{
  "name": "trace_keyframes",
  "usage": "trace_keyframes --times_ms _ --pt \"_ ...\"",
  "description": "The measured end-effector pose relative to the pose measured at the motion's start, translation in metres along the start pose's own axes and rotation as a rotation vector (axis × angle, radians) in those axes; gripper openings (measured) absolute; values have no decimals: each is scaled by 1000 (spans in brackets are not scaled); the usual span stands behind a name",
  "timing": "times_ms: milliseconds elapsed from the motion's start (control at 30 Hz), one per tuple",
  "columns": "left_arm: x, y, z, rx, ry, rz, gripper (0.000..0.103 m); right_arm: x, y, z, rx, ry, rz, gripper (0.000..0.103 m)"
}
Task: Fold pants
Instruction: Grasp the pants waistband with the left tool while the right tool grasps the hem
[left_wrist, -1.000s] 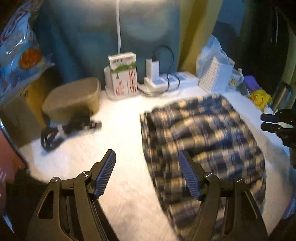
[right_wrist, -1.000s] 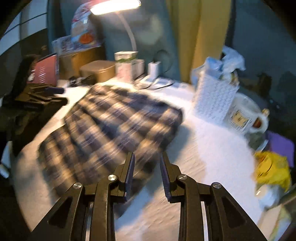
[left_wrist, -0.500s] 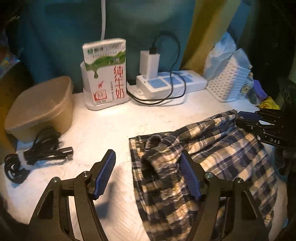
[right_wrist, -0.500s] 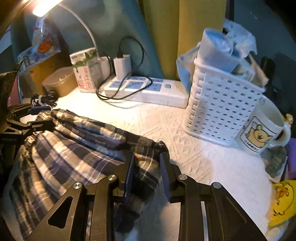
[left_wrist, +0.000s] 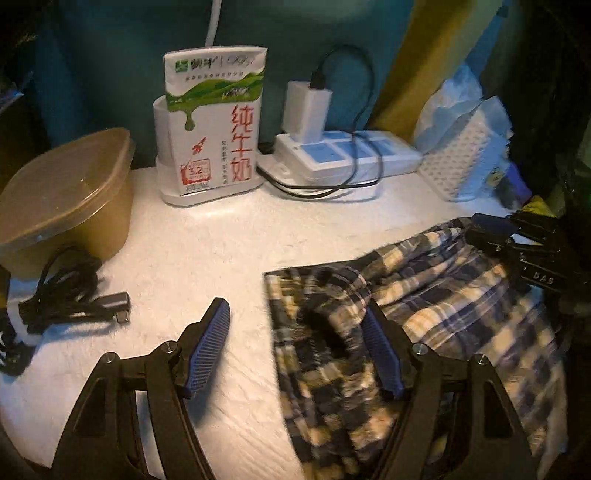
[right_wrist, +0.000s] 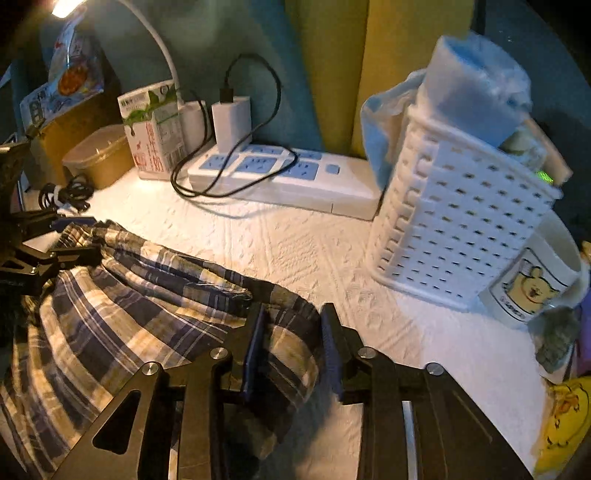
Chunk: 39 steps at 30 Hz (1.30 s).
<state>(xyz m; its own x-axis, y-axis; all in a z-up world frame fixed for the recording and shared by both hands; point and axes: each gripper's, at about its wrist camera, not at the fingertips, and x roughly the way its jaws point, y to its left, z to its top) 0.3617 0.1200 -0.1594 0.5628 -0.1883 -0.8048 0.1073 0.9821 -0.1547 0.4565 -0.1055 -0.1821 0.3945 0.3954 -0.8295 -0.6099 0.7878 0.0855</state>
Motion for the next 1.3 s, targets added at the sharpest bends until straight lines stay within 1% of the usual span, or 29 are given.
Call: trace_keyframes --times_ms 67,133,167,200,233,267,300,500,533,567,600,633,733,867,933,1000,1067,1167,1300 --pt "-7 -6 -1 25 -19 -19 73 -13 -1 -3 12 -18 -4 34" --pt "-8 -9 -3 38 -20 -34 73 -26 -4 -8 31 -35 0 35" --pt "-5 -9 -3 33 -12 -36 73 -32 -7 -11 44 -44 3 38" --pt "-1 -8 -3 23 -4 -35 73 -35 -9 -14 57 -51 7 49" --pt "5 -5 -3 4 11 -45 73 -38 -12 -16 71 -56 12 57" --pt "7 -1 -4 -9 18 -55 73 -39 -15 -19 89 -61 21 69" --pt "8 -1 -3 -8 3 -58 73 -40 -19 -22 104 -62 30 71" --pt "14 -6 3 19 19 -70 72 -26 -28 -26 161 -51 98 71" --pt "14 -8 3 23 17 -76 71 -22 -28 -26 167 -45 103 71" --pt "14 -10 2 34 15 -82 59 -17 -28 -27 172 -40 110 71" --pt "14 -12 2 43 14 -88 52 -14 -27 -27 178 -30 120 71" --pt "15 -15 3 44 19 -100 43 -11 -27 -26 182 -16 125 71" --pt "16 -20 2 59 8 -97 35 -9 -23 -23 166 -12 139 71" --pt "14 -17 -3 28 -26 -92 30 -4 -16 -19 156 -3 143 71" --pt "11 -22 -4 46 -44 -70 28 -3 -11 -17 146 1 133 71" --pt "13 -26 -3 63 -40 -52 28 -1 -7 -15 127 5 132 72" --pt "16 -26 -1 57 -28 -54 28 0 -6 -14 124 6 135 74" --pt "18 -22 -1 44 -17 -66 28 1 -7 -14 130 5 143 75" --pt "19 -24 -1 59 -15 -48 28 1 -7 -14 127 5 140 75"
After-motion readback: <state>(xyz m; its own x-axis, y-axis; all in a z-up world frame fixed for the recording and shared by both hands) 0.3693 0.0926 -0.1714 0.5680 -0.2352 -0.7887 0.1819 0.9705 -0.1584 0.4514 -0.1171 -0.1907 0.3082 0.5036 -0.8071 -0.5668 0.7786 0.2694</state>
